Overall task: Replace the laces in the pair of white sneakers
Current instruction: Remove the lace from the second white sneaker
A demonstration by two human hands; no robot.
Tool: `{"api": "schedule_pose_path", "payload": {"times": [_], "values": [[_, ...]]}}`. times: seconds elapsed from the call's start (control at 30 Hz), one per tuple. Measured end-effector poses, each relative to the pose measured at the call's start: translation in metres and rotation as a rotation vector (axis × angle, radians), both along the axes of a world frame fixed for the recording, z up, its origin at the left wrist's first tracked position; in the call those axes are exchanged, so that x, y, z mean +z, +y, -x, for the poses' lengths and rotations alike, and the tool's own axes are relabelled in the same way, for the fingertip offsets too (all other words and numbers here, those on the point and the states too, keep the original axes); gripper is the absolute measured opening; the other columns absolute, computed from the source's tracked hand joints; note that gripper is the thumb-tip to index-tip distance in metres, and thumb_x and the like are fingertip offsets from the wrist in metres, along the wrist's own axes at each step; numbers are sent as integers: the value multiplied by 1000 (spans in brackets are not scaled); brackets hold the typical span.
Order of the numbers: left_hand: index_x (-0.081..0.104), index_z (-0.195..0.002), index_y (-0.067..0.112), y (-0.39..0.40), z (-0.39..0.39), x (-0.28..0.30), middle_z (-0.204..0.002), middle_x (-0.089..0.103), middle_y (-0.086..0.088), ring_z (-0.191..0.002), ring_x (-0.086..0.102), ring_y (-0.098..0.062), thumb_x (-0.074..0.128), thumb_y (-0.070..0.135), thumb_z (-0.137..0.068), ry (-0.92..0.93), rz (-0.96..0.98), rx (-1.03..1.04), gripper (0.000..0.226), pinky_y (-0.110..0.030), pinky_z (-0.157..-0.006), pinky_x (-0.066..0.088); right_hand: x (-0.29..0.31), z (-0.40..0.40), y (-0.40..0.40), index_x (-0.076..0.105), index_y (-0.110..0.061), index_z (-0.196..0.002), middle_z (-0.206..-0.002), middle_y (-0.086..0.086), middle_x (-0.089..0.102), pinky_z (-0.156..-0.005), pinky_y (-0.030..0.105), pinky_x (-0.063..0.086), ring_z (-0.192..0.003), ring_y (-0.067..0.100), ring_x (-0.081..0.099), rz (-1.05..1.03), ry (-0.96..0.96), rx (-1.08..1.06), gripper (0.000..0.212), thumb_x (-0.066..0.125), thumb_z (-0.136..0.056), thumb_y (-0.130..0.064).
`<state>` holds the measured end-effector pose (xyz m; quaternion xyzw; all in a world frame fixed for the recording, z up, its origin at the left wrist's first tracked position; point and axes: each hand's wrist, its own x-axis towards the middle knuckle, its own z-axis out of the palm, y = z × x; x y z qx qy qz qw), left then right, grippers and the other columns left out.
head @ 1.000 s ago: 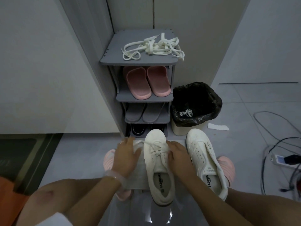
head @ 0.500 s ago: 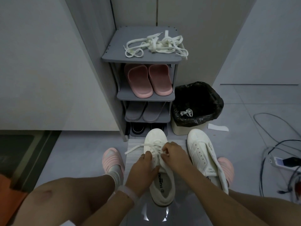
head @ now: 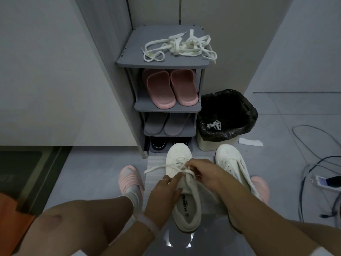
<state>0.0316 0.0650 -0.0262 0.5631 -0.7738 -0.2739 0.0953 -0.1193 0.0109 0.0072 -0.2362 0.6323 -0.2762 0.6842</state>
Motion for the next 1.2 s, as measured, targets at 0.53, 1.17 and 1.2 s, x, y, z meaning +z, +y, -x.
{"api": "schedule_pose_path", "payload": {"times": [0.53,1.17,1.2], "values": [[43,-134,33,-2,-4,-1,-118,50,0,-98,56,-16,52,41,-90,99,-42,64,45,-16,-82,36,0,31,-18,57,-16,-105,-108,1,59,-82,29,28,-105,23,47,834,1163,728,16,51,-90,-19],[43,-135,28,2,-5,-4,-144,33,8,-135,28,-9,48,29,-95,189,-4,28,40,-10,-106,19,-30,4,39,69,-8,-92,-91,3,67,-65,1,38,-78,7,57,522,579,63,10,65,-84,-13],[43,-134,27,1,-5,-4,-144,34,6,-136,27,-9,49,29,-94,187,-13,31,40,-5,-103,15,-30,4,39,68,-8,-91,-90,4,66,-64,1,38,-77,7,55,536,601,91,9,65,-84,-12]]}}
